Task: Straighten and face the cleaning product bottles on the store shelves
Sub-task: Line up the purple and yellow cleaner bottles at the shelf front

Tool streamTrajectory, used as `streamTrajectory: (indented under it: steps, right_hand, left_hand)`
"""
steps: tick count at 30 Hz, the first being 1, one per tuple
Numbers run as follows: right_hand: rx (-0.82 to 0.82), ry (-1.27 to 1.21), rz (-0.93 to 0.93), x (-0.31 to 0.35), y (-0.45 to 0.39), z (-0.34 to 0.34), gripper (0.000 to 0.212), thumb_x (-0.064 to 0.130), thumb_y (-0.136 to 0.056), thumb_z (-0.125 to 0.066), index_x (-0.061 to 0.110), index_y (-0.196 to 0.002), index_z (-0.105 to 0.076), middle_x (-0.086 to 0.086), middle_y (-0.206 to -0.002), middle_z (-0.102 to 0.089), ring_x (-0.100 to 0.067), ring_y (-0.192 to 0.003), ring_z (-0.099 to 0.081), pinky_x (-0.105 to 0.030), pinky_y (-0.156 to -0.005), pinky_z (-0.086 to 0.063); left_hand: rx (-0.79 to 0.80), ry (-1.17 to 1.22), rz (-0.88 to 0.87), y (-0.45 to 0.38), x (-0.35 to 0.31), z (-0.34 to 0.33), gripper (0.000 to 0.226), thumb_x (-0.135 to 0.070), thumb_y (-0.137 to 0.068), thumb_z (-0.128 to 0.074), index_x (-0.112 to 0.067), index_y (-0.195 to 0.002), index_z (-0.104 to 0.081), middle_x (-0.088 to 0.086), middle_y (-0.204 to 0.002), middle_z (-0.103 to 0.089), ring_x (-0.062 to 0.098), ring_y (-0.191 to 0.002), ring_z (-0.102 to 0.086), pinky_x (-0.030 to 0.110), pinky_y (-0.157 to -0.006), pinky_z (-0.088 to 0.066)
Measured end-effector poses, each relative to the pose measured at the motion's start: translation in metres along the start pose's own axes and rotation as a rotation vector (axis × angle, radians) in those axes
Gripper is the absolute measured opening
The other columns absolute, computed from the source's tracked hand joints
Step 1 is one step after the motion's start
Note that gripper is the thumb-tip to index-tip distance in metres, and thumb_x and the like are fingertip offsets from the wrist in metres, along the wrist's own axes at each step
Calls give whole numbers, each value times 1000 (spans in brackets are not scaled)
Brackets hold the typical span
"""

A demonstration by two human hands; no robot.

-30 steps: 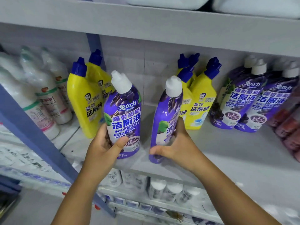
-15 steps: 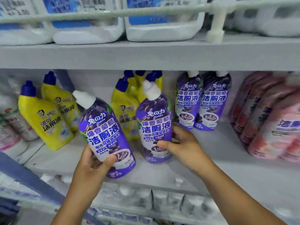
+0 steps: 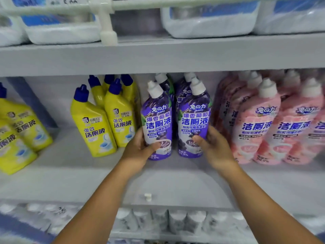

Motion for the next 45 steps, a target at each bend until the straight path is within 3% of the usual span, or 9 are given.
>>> streamTrajectory:
  steps: [5,9,13,25,31,35,37,42,45]
  right_hand:
    - [-89,-17,-33,-5,-10,4,42,-5,-87,-72,16,-121,-60,2,-104,-77,-12,-96,-74,-21,-78,-57]
    - [-134,125,7,-6,-18,3,38,8,-84,-77,23,-118,-68,-6,-118,-65,-17,-99,-72,-30,-88,-58]
    - [-200,204,49,-4,-18,-4,41,11,-81,-80,26,-117,-68,2,-114,-61,-8,-94,-69,-22,-85,-54]
    - [-201,280,111,-4,-15,-4,43,5,-89,-72,16,-130,-66,0,-113,-60,3,-94,-65,-4,-80,-45]
    - [-178,278,100,-11,-15,-4,44,11,-92,-71,21,-133,-63,2,-121,-58,-1,-101,-66,-7,-85,-47]
    - [-362,239,92,-1,3,3,30,22,-87,-78,39,-107,-63,-8,-111,-63,-17,-93,-69,-18,-79,-52]
    - [-434,122,161,23,25,-9,26,17,-89,-76,35,-96,-58,-8,-97,-66,-12,-83,-66,-18,-75,-50]
    - [-63,53,103,43,38,-97,22,6,-91,-72,28,-91,-65,7,-87,-71,-5,-81,-66,-11,-73,-49]
    - [51,47,31,35,30,-145,28,-4,-89,-69,22,-100,-65,6,-93,-71,-2,-85,-65,-6,-74,-47]
  left_hand:
    - [-145,-169,-28,-17,0,7,55,-29,-72,-90,-34,-118,-60,-14,-112,-74,1,-95,-71,18,-77,-56]
    - [-204,-205,-48,-26,3,10,40,-30,-74,-87,-35,-103,-61,-16,-104,-75,2,-90,-71,23,-78,-58]
    - [-211,-205,-82,-29,2,8,35,-14,-82,-83,-27,-107,-62,-17,-102,-73,-6,-84,-69,12,-70,-53]
    - [-225,-284,-66,-29,5,6,37,-22,-82,-84,-13,-109,-62,-10,-97,-71,0,-83,-69,9,-64,-51]
    - [-237,-251,-39,-26,3,3,37,-24,-82,-84,-16,-111,-62,-15,-96,-70,-1,-86,-70,9,-64,-51]
    - [-261,-182,30,-14,4,14,37,-19,-84,-82,-22,-114,-61,-12,-98,-69,-2,-84,-68,6,-64,-49]
    - [-366,-168,1,6,-2,34,31,-17,-86,-80,-25,-110,-61,-8,-97,-71,2,-77,-67,6,-65,-47]
    - [-597,-67,-37,57,-14,100,14,-17,-91,-76,-29,-92,-70,0,-89,-73,26,-79,-70,35,-75,-57]
    - [-731,-96,-98,78,-30,140,12,-24,-90,-76,-28,-94,-66,-2,-88,-72,19,-82,-70,28,-75,-57]
Point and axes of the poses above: each hand's wrist, its own y-axis away from the middle knuckle, its own z-axis out of the back of the hand, x = y × z, the point moved 7 cm from there along -y, towards the middle knuckle
